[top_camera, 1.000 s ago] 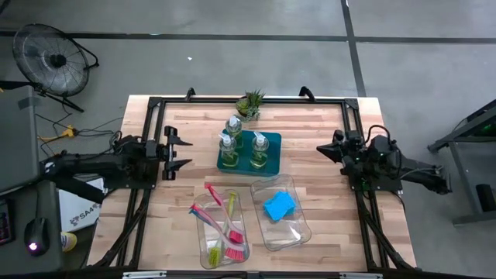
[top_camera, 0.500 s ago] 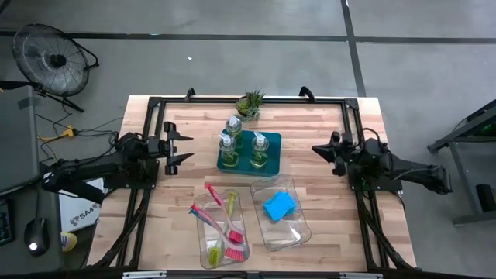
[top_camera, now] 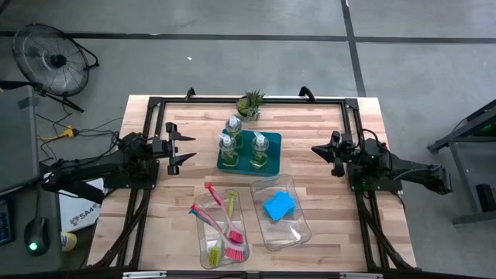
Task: Pick & Place Kitchen Sink Supplies
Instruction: Return to Home Position
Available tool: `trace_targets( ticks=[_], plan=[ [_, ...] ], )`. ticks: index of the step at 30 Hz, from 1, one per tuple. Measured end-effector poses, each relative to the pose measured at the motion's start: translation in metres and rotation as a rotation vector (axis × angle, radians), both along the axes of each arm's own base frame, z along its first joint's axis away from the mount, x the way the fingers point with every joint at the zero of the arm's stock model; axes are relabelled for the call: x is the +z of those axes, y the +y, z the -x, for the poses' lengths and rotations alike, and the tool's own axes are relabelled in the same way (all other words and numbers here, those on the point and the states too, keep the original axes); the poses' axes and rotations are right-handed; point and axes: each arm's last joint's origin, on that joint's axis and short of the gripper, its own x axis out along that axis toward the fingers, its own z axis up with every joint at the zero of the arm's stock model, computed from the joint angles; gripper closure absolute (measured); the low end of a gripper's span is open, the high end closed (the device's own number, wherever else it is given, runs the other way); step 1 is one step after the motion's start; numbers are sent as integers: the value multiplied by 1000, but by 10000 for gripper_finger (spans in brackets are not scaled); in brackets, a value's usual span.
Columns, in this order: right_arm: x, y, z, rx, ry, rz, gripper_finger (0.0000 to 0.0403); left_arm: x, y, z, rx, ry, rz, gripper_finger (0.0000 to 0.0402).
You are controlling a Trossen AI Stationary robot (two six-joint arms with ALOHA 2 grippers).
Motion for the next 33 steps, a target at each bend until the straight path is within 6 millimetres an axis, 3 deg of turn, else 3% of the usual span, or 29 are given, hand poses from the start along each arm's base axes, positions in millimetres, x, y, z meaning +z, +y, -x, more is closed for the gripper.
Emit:
trace_targets(
  ticks=[33],
  plan=[
    [0, 0, 0, 1, 4, 5, 402, -7, 1, -2, 2, 76, 25, 168]
  ],
)
